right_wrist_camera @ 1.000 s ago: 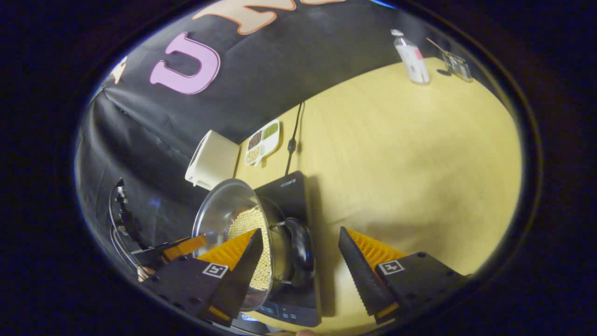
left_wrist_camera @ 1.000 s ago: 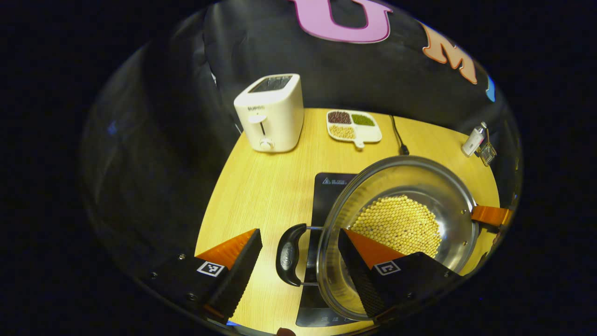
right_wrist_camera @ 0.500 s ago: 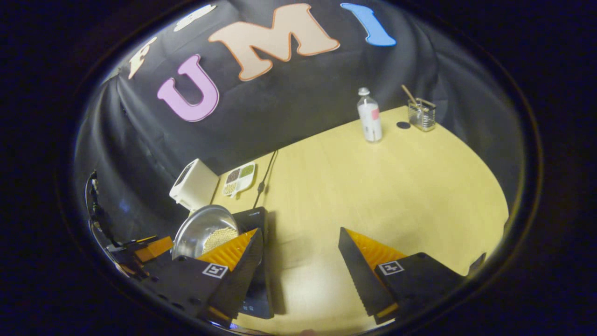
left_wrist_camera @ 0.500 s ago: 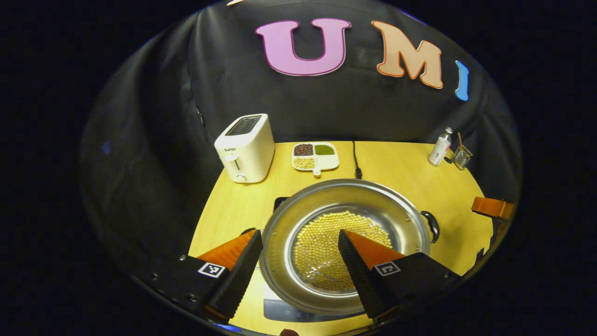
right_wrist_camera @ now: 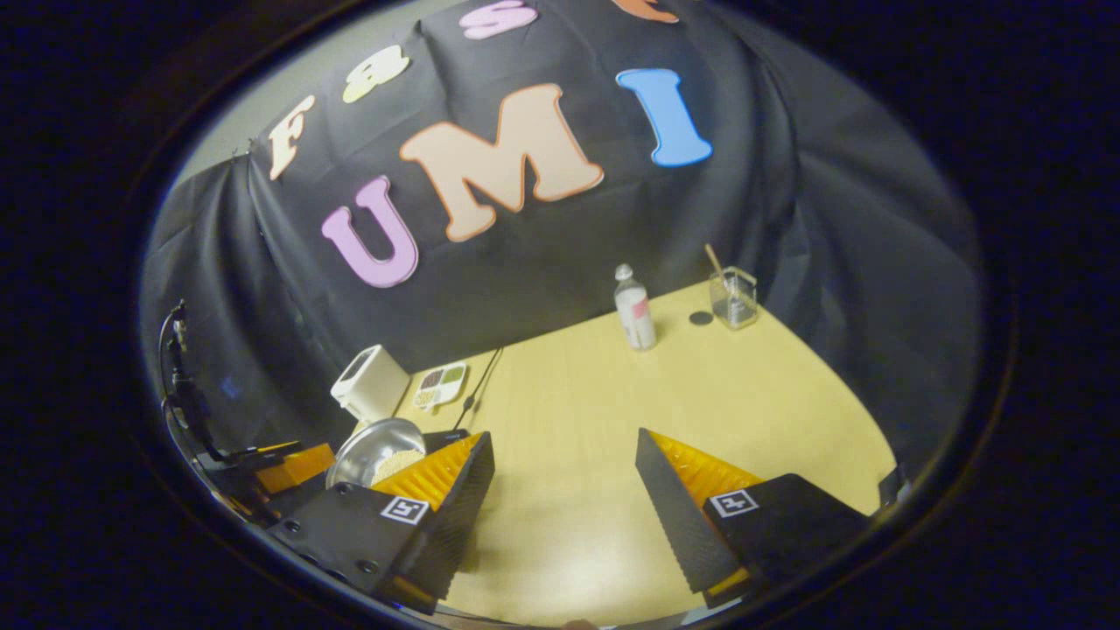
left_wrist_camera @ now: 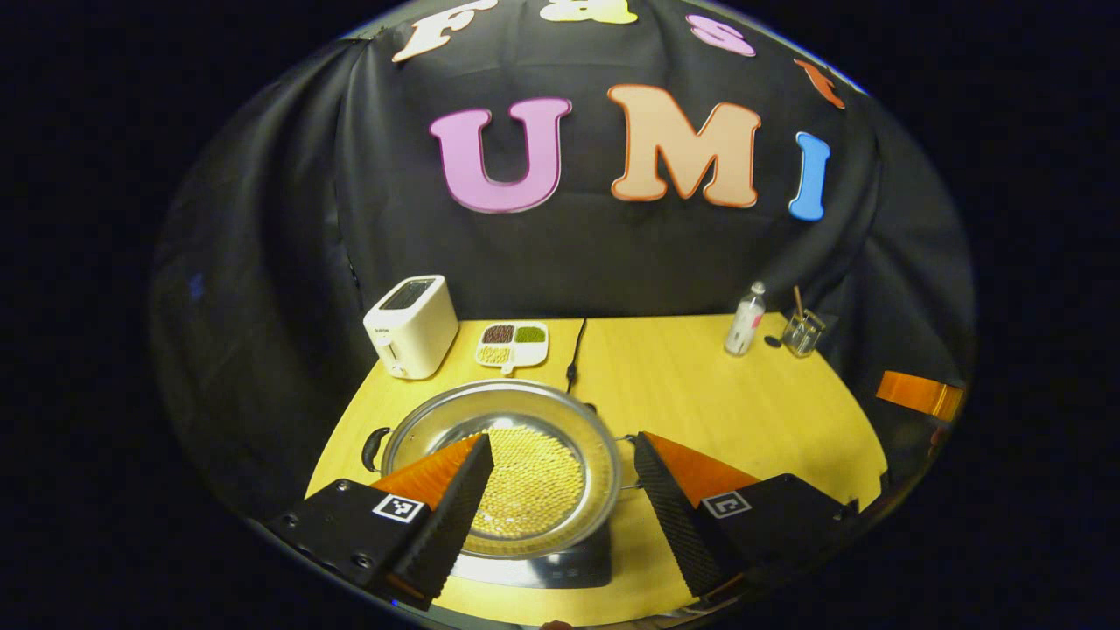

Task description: First push the handle of the pot to place it horizontally, then grasp the pot with both hands and set it on the induction cooktop.

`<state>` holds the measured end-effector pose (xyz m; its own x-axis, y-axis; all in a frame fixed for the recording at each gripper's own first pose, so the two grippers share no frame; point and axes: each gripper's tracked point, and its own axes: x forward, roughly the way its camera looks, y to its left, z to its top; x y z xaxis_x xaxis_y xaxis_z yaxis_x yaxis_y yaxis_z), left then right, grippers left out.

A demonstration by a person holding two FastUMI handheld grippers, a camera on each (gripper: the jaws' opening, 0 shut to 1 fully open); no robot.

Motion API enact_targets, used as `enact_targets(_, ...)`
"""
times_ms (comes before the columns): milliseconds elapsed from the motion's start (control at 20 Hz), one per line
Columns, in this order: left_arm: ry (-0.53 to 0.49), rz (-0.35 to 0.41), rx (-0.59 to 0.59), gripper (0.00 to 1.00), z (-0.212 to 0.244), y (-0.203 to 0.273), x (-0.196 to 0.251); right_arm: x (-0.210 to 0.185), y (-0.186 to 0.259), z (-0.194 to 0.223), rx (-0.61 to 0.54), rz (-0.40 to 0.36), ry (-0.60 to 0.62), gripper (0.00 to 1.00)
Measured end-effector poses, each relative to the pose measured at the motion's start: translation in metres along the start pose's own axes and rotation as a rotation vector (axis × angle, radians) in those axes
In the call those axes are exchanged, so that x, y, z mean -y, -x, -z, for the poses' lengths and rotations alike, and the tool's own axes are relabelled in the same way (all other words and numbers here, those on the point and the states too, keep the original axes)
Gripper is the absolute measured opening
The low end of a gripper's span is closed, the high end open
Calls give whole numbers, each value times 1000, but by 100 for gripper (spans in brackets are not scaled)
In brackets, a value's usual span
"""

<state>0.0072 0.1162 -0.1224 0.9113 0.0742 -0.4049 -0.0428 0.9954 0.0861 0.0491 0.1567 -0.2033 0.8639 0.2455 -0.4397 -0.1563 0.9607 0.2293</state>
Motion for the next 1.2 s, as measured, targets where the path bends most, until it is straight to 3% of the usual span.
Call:
enact_targets(50, 20, -1, 36, 99, -11, 8, 17, 8, 13, -16, 34, -11, 11, 100)
enact_targets(100, 33, -5, 68, 99, -20, 16, 32, 14, 24, -34, 70, -27, 23, 100)
enact_targets(150, 38, -9, 106, 99, -29, 22, 44, 20, 37, -49, 109, -40, 36, 92)
enact_targets(350, 57, -49, 292, 100, -75, 46, 85, 37, 78, -114, 285, -73, 144, 92)
enact_targets(650, 117, -27, 509, 98, -125, 77, 137, 65, 110, -147, 379, -64, 196, 92)
enact_targets(900, 152, 32, 533, 92, -128, 77, 168, 85, 140, -171, 463, -42, 180, 92)
enact_targets(950, 157, 42, 535, 96, -129, 76, 172, 88, 144, -173, 477, -32, 182, 99)
enact_targets(1000, 158, 48, 536, 92, -129, 76, 175, 90, 149, -175, 490, -27, 184, 99)
enact_targets(1150, 140, 50, 565, 96, -135, 82, 178, 90, 162, -178, 525, -27, 184, 99)
enact_targets(1200, 137, 39, 581, 96, -138, 85, 177, 91, 164, -178, 534, -28, 187, 92)
